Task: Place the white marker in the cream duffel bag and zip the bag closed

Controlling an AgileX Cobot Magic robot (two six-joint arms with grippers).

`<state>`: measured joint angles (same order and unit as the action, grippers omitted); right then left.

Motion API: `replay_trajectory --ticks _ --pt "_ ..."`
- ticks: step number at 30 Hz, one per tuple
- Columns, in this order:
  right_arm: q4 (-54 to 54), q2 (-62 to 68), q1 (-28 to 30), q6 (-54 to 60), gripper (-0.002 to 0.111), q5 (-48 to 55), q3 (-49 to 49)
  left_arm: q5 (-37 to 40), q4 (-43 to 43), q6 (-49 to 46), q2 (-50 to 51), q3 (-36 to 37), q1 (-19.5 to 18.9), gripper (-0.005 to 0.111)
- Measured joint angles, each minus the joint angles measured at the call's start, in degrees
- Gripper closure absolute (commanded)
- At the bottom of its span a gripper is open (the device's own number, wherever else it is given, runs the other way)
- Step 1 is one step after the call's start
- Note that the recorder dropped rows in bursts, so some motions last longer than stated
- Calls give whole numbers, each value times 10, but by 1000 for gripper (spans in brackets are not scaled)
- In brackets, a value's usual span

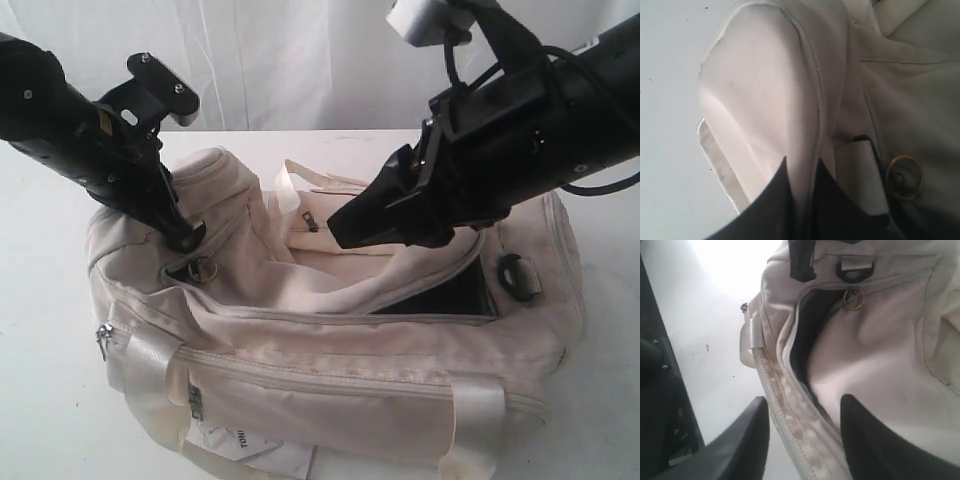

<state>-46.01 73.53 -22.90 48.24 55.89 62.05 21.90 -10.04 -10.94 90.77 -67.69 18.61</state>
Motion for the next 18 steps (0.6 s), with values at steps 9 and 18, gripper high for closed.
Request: replay_trajectory --ticks 9,18 --pt "-10 79 0 62 65 -43 17 6 25 17 -42 -5 0 107" --pt "-88 187 0 153 66 -46 87 19 51 17 -49 -6 2 107"
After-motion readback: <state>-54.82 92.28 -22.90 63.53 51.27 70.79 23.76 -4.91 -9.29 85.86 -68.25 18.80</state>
